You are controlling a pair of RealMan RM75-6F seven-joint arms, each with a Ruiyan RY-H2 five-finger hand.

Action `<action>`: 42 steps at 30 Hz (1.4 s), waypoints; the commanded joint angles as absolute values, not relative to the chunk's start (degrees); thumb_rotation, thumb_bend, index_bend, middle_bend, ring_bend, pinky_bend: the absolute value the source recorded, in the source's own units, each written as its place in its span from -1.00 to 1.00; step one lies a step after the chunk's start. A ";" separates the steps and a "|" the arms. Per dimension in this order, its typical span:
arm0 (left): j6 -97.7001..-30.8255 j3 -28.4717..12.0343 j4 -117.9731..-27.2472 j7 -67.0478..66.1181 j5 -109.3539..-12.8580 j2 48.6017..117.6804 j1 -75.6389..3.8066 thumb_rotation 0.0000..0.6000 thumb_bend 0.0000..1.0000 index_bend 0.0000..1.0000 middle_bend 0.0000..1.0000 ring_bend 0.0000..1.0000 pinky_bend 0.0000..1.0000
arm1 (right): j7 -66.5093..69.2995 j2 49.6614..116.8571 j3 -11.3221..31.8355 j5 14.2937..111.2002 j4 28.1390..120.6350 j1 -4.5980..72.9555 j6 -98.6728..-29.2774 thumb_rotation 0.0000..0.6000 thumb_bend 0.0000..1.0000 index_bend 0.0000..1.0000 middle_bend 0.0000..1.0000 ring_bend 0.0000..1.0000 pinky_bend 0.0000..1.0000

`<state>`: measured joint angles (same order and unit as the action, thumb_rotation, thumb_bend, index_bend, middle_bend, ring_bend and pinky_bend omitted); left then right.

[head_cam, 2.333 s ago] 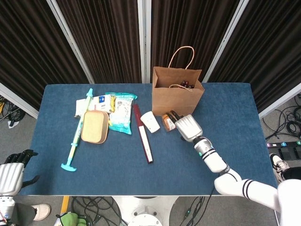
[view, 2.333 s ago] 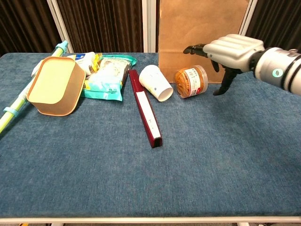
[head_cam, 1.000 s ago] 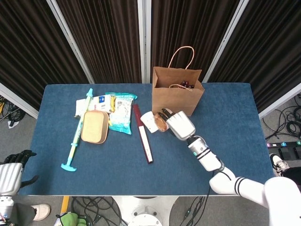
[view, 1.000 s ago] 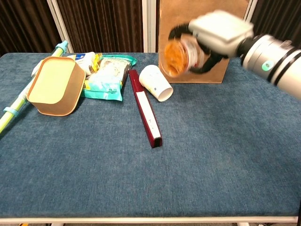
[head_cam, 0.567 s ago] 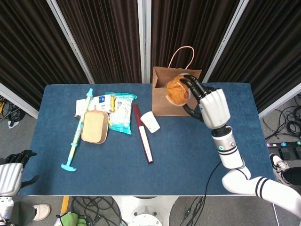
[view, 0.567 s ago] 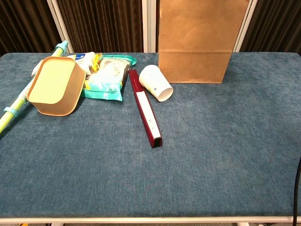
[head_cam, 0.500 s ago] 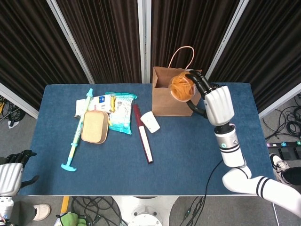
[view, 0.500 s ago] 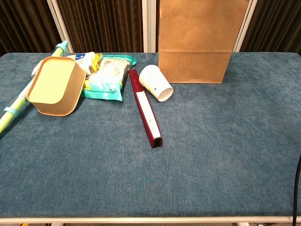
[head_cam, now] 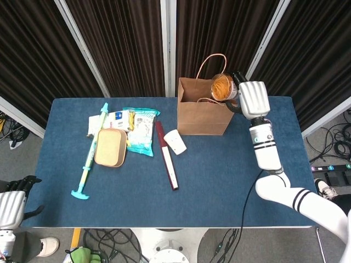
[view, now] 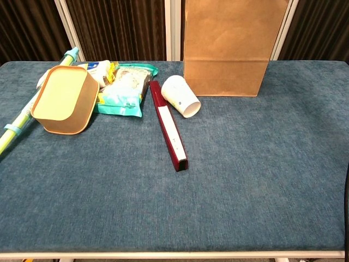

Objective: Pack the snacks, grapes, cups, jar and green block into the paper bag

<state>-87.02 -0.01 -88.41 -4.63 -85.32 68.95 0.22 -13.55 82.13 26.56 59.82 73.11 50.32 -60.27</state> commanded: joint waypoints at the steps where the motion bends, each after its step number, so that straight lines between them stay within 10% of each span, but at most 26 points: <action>1: -86.99 0.03 -88.39 -4.64 -85.19 68.98 0.32 1.00 -0.92 -0.29 -0.31 -0.38 -0.47 | -15.26 82.99 26.33 57.44 71.66 52.08 -57.12 1.00 -0.56 -0.72 -0.41 0.12 0.69; 9: -86.76 0.07 -88.24 -4.57 -85.13 68.98 0.31 1.00 -0.92 -0.29 -0.30 -0.38 -0.47 | -14.06 81.69 25.49 56.19 72.87 52.38 -54.50 1.00 -0.65 -1.00 -0.94 0.13 0.71; 17: -86.59 -0.17 -88.71 -5.12 -85.22 68.89 -0.02 1.00 -0.92 -0.29 -0.31 -0.38 -0.47 | -6.77 80.02 26.37 60.99 76.32 50.55 -59.18 1.00 -0.77 -1.00 -1.00 0.13 0.72; 29: -86.52 -0.19 -89.40 -5.99 -85.33 68.61 -0.17 1.00 -0.92 -0.29 -0.31 -0.38 -0.47 | 16.13 76.39 20.79 87.29 87.16 44.49 -75.39 1.00 -0.77 -0.97 -0.63 0.22 0.73; 42: -86.56 0.03 -89.17 -5.54 -85.34 68.63 0.04 1.00 -0.92 -0.29 -0.31 -0.38 -0.47 | 11.29 73.31 9.38 95.60 91.21 41.68 -72.00 1.00 -0.68 -0.52 -0.36 0.25 0.74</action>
<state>-86.58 0.05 -89.19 -5.56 -85.33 68.61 0.06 13.84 74.36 11.48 95.53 90.55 42.27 -74.62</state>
